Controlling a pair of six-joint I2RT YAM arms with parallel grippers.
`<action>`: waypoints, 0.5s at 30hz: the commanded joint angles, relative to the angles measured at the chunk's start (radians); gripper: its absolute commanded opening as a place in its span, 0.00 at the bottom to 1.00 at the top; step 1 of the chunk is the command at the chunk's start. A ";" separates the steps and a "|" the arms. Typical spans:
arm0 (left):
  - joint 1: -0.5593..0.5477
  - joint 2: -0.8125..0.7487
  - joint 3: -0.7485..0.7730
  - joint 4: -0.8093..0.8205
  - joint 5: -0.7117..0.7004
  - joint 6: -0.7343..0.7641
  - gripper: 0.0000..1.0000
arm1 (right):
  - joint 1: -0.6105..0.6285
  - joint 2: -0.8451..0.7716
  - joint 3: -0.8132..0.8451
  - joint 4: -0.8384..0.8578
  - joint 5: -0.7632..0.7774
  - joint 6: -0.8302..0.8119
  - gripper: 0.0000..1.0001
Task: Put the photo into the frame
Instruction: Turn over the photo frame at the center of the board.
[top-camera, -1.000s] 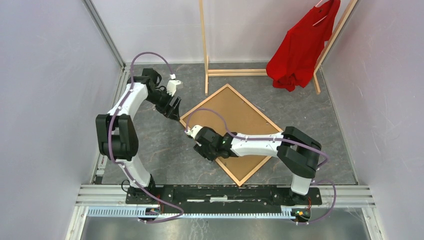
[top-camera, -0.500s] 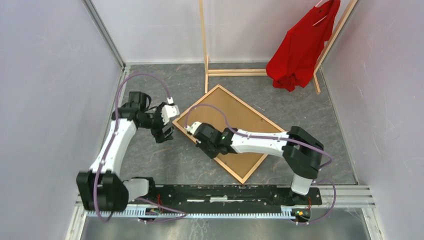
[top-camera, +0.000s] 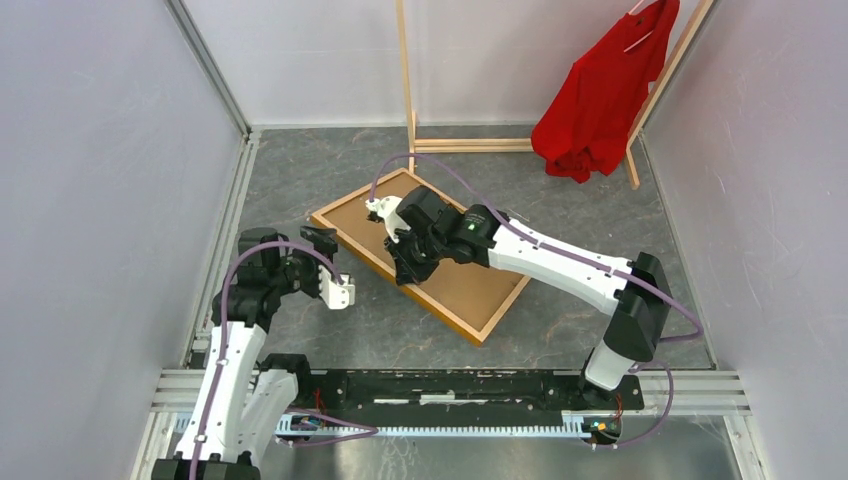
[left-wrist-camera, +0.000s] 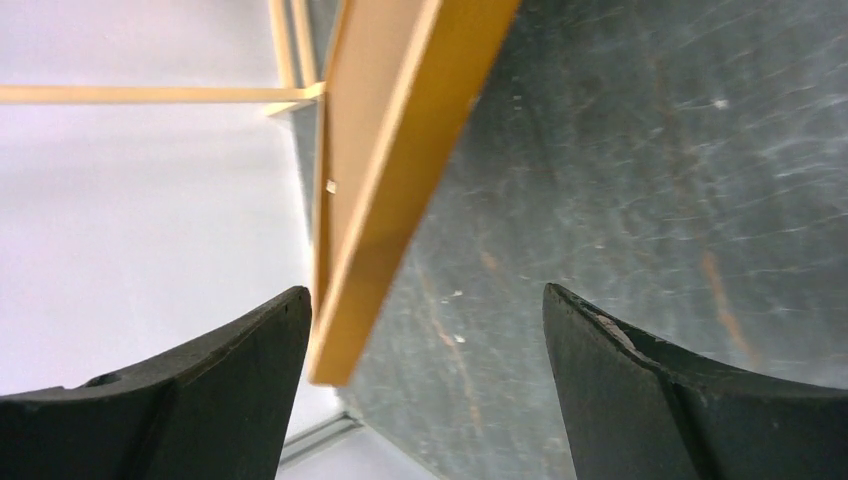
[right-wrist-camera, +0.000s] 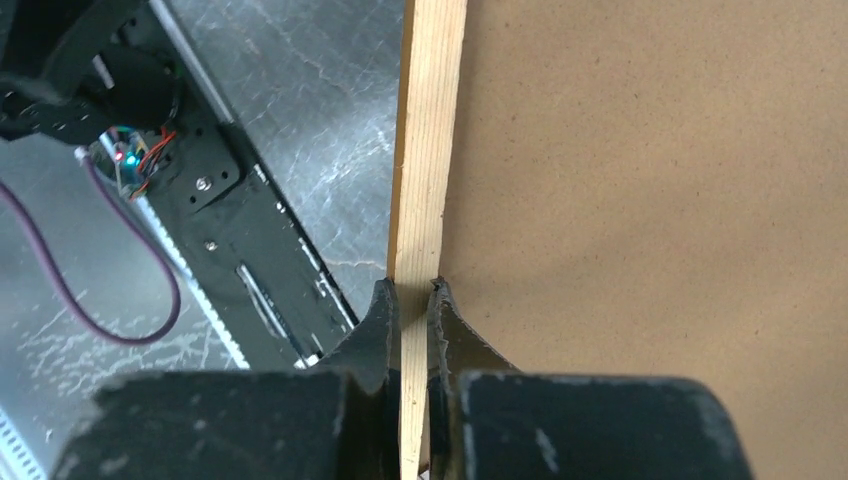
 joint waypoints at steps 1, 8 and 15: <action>0.002 0.010 0.011 0.205 0.047 0.101 0.91 | 0.000 -0.059 0.117 -0.015 -0.111 -0.075 0.00; 0.001 0.061 0.067 0.112 0.097 0.205 0.75 | 0.001 -0.041 0.200 -0.080 -0.157 -0.092 0.00; -0.004 0.160 0.204 -0.060 0.083 0.163 0.18 | 0.000 -0.044 0.268 -0.140 -0.088 -0.144 0.43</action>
